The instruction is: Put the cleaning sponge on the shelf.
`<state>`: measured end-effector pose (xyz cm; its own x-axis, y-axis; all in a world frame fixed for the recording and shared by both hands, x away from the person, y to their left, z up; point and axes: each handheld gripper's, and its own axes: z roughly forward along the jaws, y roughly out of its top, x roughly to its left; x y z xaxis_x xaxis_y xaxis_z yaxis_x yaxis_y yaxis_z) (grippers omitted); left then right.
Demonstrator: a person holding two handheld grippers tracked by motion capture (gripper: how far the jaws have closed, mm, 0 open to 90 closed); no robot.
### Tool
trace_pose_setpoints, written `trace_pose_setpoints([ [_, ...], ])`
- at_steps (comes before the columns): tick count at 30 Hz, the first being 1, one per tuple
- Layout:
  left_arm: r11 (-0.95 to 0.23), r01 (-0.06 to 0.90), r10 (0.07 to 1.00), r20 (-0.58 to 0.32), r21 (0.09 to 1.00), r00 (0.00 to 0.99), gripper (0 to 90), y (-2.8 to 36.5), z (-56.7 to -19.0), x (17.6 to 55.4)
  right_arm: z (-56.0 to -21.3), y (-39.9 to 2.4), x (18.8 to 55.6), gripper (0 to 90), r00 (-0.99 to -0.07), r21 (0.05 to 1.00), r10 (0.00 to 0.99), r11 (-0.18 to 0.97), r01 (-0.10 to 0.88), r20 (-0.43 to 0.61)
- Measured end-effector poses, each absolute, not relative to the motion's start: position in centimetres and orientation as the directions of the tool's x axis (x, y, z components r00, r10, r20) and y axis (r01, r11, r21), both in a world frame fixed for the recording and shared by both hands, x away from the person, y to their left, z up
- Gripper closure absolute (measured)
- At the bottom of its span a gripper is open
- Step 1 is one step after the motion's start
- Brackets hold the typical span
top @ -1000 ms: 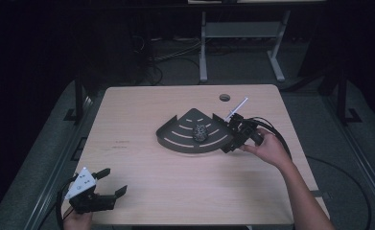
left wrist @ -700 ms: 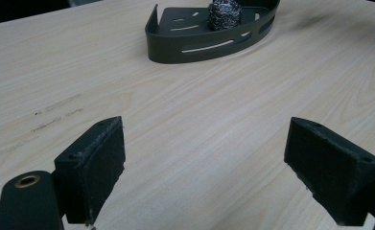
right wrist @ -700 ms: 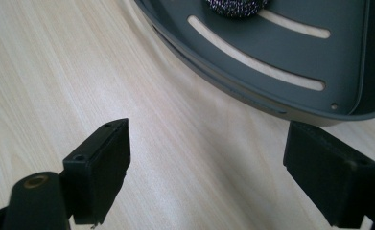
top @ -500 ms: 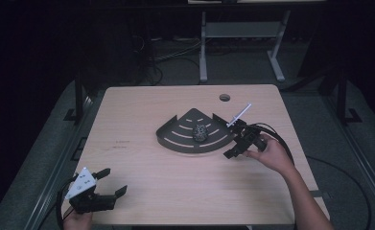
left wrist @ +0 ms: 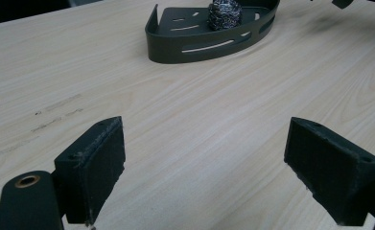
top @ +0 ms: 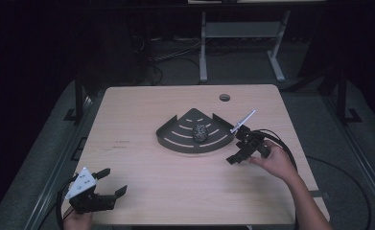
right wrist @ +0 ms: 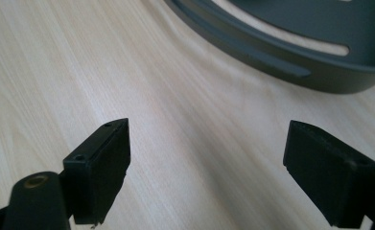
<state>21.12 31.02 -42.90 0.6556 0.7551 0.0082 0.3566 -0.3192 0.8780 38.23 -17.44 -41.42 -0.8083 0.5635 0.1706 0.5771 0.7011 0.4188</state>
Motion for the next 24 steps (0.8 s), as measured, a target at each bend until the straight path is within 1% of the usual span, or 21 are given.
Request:
trace_pose_setpoints([
  [7,-0.318,0.357,0.755,0.007,0.878,0.656,13.3,31.0,-42.9,21.1,-41.6,-18.3,37.3,16.1,-0.802,0.437,0.572,0.685,0.582,0.172],
  [9,-0.319,0.357,0.755,0.007,0.878,0.656,13.3,31.0,-42.9,21.1,-41.8,-18.5,37.1,16.1,-0.801,0.427,0.573,0.690,0.585,0.172],
  [24,-0.317,0.356,0.755,0.006,0.879,0.656,13.3,31.0,-43.0,21.2,-42.7,-19.7,35.4,16.1,-0.795,0.443,0.580,0.673,0.592,0.180],
])
